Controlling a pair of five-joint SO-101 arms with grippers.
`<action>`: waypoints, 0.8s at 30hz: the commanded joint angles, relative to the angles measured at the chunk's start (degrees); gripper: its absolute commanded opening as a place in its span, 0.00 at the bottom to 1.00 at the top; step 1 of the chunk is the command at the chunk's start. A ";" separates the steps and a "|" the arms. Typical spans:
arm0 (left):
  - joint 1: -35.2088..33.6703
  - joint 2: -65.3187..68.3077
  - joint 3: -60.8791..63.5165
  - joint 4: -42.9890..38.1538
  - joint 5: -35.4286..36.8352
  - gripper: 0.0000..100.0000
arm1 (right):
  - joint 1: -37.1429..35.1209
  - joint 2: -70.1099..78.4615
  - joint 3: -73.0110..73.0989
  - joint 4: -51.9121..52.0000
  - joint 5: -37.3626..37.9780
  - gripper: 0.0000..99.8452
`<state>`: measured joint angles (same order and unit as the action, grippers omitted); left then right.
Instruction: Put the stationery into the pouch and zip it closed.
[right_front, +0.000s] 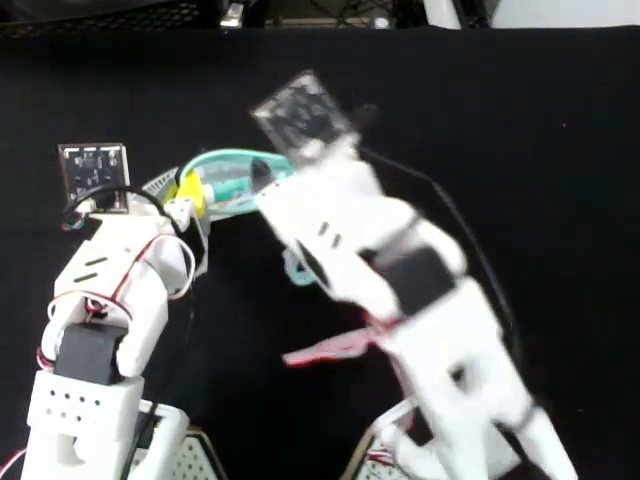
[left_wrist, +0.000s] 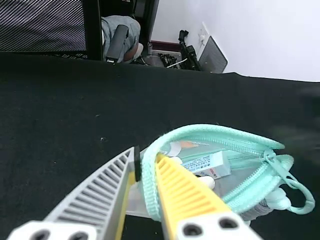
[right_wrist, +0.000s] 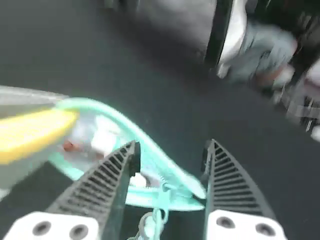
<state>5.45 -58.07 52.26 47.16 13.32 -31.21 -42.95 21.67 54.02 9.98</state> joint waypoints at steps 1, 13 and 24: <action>-1.27 2.02 9.10 0.53 -0.44 0.03 | 2.64 -7.25 -2.42 3.96 0.09 0.20; -1.27 2.02 9.10 0.53 -0.44 0.03 | 0.97 -8.40 17.71 7.82 0.35 0.21; -1.27 2.02 9.10 0.53 -0.44 0.03 | -0.53 -8.04 30.81 -11.69 0.00 0.21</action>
<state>5.45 -58.07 52.26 47.16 13.32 -31.47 -50.33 51.74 46.73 9.89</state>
